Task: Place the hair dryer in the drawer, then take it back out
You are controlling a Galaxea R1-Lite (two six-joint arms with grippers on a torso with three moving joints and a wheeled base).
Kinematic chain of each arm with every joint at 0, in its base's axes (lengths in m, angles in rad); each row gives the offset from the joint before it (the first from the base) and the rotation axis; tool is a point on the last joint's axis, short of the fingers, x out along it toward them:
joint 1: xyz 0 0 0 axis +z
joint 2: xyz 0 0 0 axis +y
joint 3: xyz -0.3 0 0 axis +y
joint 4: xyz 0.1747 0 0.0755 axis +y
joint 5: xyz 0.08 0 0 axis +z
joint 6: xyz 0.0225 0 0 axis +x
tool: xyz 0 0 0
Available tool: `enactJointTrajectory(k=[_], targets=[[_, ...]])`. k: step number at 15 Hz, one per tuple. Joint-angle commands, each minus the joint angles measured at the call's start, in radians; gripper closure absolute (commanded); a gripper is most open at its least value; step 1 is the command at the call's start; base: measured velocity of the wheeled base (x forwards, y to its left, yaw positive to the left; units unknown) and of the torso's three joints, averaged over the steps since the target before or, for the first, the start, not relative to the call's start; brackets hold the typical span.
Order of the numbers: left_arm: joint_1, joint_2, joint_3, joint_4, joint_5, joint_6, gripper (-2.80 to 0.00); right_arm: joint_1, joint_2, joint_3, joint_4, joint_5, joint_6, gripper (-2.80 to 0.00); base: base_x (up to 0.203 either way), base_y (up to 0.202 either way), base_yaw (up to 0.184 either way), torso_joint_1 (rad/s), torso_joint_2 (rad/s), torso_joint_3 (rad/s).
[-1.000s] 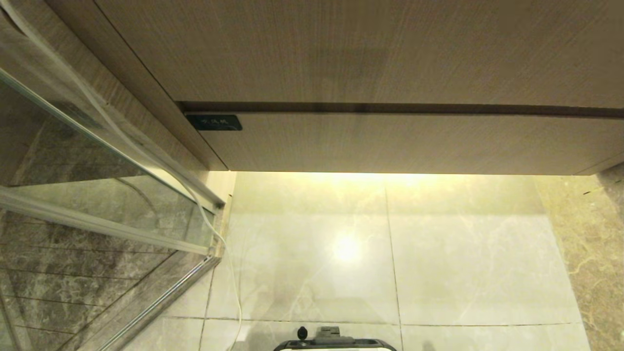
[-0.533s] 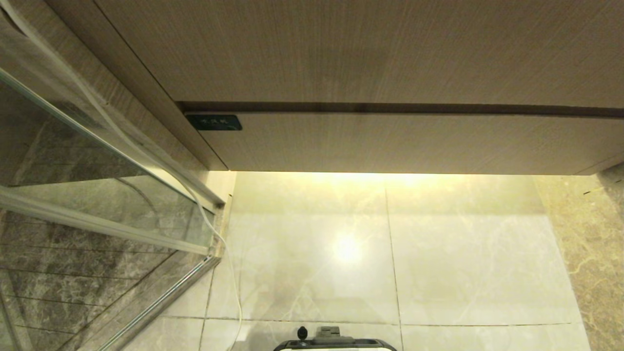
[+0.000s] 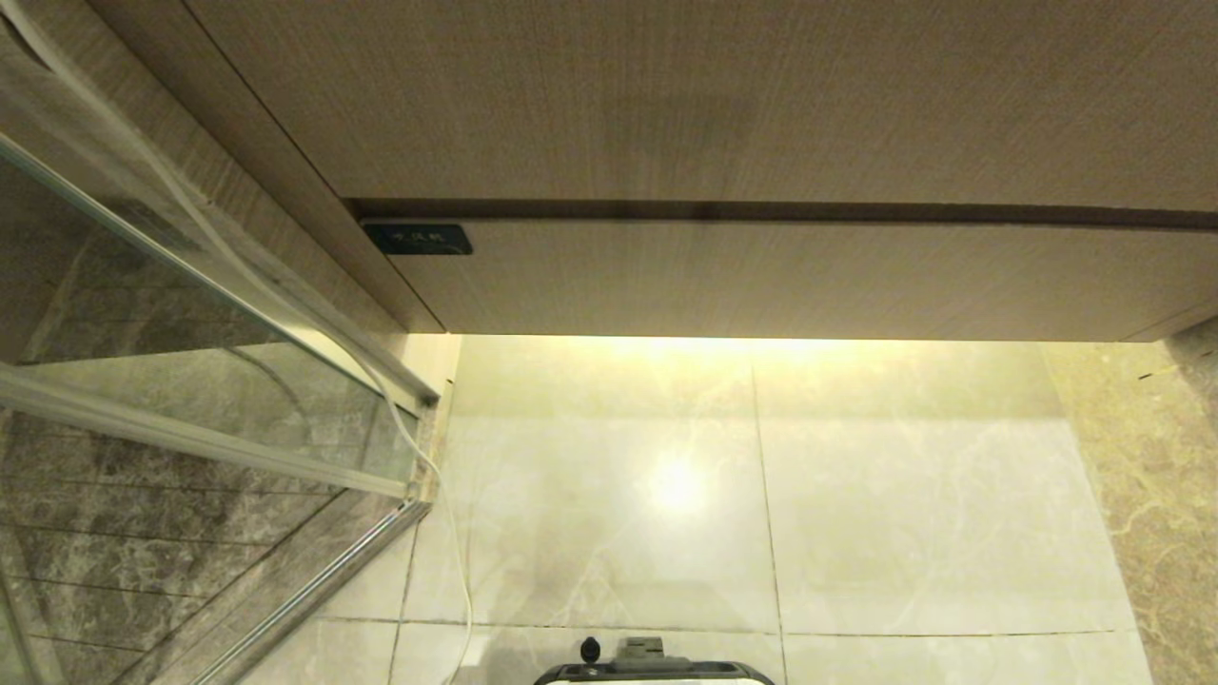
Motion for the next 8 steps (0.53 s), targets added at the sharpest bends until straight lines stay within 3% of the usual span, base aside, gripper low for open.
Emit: enactJointTrajectory(k=[1,8], targets=[[0.000,0.000,0.000,0.001,0.000,0.000,0.00,0.001,-0.037,0.040,-0.001,0.001,-0.003,0.00,0.000,0.000,0.000,0.000,0.00,0.000],[0.000,0.000,0.000,0.000,0.000,0.000,0.00,0.001,-0.037,0.040,-0.002,0.003,-0.013,0.00,0.000,0.000,0.000,0.000,0.00,0.000]])
